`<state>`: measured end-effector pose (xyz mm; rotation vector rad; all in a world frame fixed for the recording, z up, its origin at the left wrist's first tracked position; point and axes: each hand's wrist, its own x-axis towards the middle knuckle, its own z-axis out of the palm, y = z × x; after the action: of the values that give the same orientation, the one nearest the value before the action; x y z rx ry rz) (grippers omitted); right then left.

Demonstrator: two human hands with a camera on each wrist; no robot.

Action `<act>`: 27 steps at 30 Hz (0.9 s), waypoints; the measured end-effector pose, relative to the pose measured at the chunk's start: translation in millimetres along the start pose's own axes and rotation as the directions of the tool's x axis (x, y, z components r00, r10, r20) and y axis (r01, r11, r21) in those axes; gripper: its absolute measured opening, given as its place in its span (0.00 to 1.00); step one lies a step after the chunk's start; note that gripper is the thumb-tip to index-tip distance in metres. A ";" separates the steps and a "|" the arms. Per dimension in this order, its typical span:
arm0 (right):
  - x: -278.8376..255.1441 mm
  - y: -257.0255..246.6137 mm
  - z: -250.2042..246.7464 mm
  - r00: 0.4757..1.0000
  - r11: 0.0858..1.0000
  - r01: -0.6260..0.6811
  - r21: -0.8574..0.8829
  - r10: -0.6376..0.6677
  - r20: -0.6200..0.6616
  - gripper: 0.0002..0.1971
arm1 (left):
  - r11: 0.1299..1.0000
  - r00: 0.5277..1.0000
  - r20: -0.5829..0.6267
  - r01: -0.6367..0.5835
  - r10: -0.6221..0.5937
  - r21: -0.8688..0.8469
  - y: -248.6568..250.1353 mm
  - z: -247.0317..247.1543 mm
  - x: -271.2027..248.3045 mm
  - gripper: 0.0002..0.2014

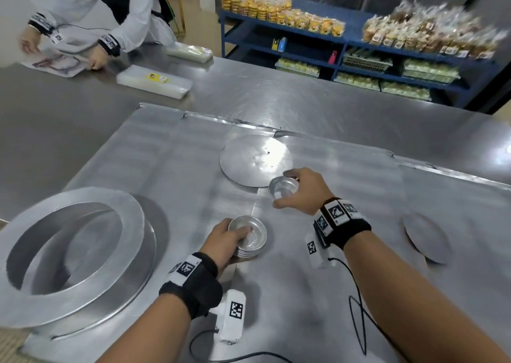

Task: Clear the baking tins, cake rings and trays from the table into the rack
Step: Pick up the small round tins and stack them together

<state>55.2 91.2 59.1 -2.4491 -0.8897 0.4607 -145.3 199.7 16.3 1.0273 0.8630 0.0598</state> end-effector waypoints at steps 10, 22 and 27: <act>-118.3 -56.3 47.5 0.982 0.982 0.185 0.048 -0.186 0.012 0.44 | 0.999 0.992 0.127 -0.009 0.004 0.041 -11.7 -21.9 -50.5 0.25; -190.2 -75.0 95.3 0.984 0.980 0.174 0.092 -0.171 -0.038 0.46 | 0.986 0.985 0.174 -0.029 0.000 0.163 -37.7 -46.7 -85.2 0.13; -211.6 -68.8 99.8 0.990 0.977 0.138 0.164 -0.129 -0.064 0.45 | 0.978 0.979 0.203 -0.032 -0.011 0.205 -48.7 -45.3 -92.4 0.13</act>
<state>-180.1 28.8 45.0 -2.2224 -0.9462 0.4038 -254.0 166.7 24.0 1.2112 0.6861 -0.1278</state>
